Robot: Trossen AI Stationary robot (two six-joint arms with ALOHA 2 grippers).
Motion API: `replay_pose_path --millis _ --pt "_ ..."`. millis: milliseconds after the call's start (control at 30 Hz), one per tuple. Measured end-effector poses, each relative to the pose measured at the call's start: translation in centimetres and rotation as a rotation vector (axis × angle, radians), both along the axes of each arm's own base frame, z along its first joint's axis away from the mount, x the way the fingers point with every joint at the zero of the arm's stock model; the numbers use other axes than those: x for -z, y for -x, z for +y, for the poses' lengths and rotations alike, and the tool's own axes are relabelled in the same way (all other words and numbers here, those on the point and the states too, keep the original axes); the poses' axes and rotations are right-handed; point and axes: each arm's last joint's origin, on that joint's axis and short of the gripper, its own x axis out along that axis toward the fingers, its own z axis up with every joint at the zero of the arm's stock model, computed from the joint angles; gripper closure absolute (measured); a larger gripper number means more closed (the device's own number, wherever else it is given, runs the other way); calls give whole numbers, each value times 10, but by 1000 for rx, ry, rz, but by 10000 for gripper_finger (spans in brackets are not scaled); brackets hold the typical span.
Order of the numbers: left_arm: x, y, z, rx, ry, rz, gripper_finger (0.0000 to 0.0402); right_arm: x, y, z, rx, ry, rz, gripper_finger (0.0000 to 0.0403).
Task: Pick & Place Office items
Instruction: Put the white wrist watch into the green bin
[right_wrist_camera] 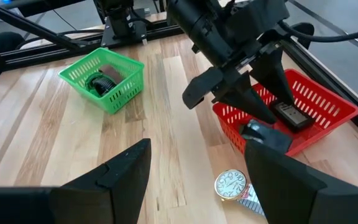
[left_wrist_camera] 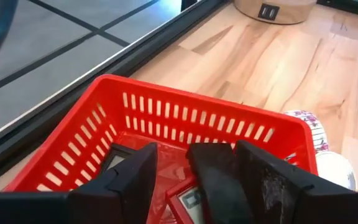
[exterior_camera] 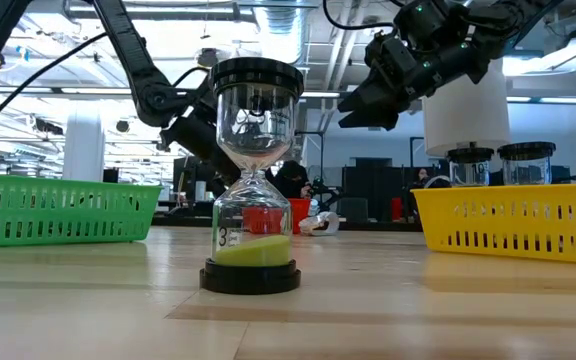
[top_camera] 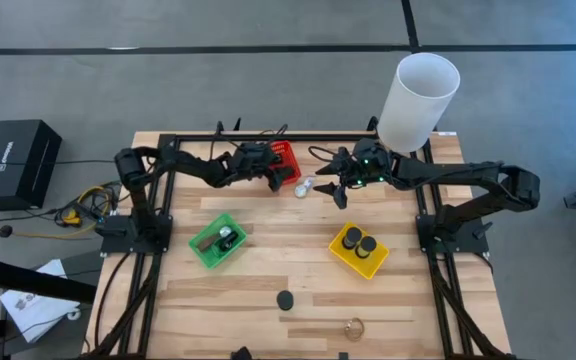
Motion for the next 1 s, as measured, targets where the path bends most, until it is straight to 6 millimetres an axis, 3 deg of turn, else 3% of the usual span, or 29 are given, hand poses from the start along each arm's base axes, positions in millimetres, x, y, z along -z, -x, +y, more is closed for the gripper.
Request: replay_pose_path --millis 233,367,567,733,1000 --pt "-10 0 -4 49 10 -33 202 0 0 2 -6 -1 3 154" --pt "-34 -2 -15 140 5 -114 207 0 -1 3 -11 -2 3 154" --pt "-78 -3 -47 281 -41 -239 216 0 -1 3 -10 -1 2 154" --pt "-101 -2 -69 343 -70 -307 223 0 -1 3 -10 -1 1 154" --pt "-111 -2 -86 395 -77 -339 232 0 -1 3 -10 0 -1 154"
